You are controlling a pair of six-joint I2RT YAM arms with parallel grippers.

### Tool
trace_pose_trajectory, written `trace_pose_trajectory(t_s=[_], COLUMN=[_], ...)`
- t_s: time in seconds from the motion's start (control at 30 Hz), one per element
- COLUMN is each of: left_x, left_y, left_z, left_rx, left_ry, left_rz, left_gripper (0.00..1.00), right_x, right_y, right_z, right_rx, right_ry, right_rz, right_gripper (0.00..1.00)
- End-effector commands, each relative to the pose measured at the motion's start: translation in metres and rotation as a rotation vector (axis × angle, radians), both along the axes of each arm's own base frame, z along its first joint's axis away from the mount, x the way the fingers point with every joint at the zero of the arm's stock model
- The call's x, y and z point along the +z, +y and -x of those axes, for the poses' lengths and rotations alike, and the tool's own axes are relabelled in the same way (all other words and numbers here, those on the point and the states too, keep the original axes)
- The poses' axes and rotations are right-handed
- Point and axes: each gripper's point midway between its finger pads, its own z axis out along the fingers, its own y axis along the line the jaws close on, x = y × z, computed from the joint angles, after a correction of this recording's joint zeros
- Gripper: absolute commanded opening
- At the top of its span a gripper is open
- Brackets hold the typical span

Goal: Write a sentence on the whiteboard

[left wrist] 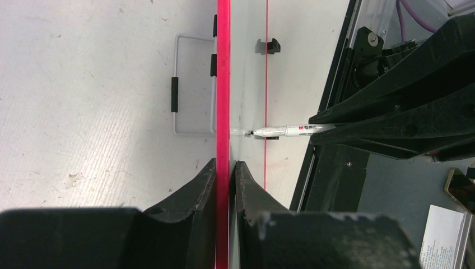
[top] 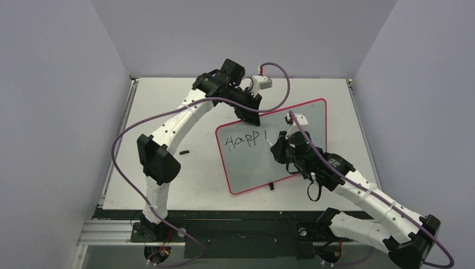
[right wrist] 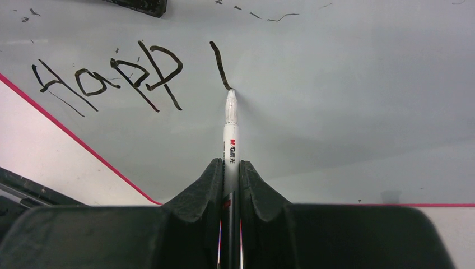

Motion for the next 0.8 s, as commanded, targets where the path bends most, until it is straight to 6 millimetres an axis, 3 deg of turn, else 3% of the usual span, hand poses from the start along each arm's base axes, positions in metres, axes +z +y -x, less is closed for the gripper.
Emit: trace_pose_trajectory(t_s=[0.0,0.4,0.77], left_x=[0.041,0.041,0.042], left_y=[0.001,0.0,0.001], left_z=[0.003,0.004,0.007], left_rx=[-0.029,-0.033,-0.037], left_ry=[-0.139,-0.139,-0.141], left_rz=[0.069,0.071,0.071], left_gripper=[0.0,0.0,0.0], right_x=[0.024,0.067,0.058], right_y=[-0.002,0.008,0.015], right_z=[-0.003,-0.015,-0.035], right_rx=[-0.005,0.0,-0.034], right_ry=[-0.051,-0.128,-0.12], right_rz=[-0.034,-0.087,-0.072], right_gripper=[0.0,0.0,0.0])
